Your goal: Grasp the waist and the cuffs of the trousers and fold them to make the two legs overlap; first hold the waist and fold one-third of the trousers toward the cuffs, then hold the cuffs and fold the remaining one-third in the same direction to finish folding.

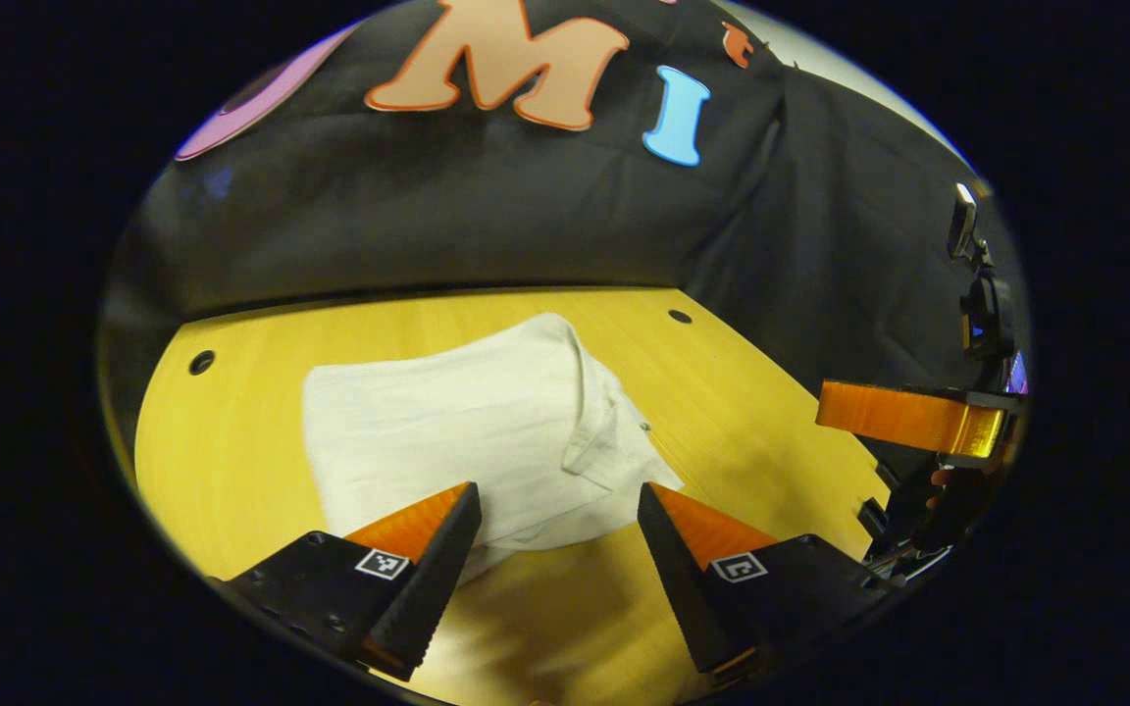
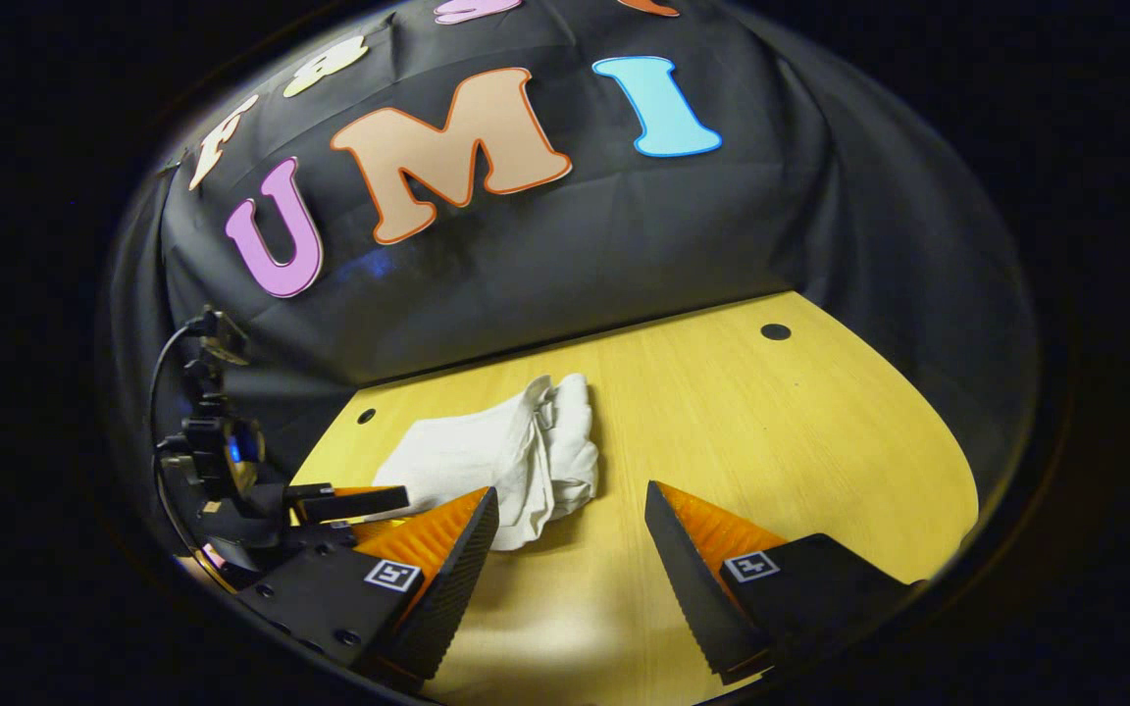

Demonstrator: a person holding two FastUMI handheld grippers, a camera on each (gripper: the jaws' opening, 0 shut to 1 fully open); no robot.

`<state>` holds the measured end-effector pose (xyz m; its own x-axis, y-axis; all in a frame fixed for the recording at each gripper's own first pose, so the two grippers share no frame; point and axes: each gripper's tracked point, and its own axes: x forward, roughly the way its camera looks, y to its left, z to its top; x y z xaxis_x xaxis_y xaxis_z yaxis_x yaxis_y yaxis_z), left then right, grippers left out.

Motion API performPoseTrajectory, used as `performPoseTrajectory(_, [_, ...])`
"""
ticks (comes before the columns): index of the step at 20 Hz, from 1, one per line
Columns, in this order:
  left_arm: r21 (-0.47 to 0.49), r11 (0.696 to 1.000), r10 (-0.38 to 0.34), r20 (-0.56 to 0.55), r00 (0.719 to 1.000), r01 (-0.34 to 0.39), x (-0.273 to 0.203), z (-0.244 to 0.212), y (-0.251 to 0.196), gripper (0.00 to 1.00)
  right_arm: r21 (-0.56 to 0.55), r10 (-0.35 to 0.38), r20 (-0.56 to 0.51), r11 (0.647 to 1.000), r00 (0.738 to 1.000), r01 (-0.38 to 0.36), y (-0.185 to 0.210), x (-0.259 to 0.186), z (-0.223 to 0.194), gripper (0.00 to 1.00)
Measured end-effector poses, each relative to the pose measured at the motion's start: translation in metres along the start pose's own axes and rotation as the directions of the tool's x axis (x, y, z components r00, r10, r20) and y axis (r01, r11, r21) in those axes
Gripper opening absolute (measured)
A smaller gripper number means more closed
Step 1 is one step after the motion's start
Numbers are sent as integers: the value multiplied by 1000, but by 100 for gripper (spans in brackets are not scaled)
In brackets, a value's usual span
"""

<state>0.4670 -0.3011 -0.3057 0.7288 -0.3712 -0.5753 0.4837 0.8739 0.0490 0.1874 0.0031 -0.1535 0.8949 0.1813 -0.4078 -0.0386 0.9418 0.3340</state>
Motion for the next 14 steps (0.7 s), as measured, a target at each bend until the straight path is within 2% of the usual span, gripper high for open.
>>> performPoseTrajectory(3, [-22,995,99,28,995,-99,-32,0,28,95,-31,34,27,999,999,-33,16,-5,3,96])
performPoseTrajectory(10, [-54,976,214,42,976,-211,-89,-9,59,95,-109,96,78,990,992,-88,44,-19,5,96])
performPoseTrajectory(14, [-95,952,295,43,955,-290,-99,-11,69,95,-141,141,60,981,988,-131,54,-23,-4,96])
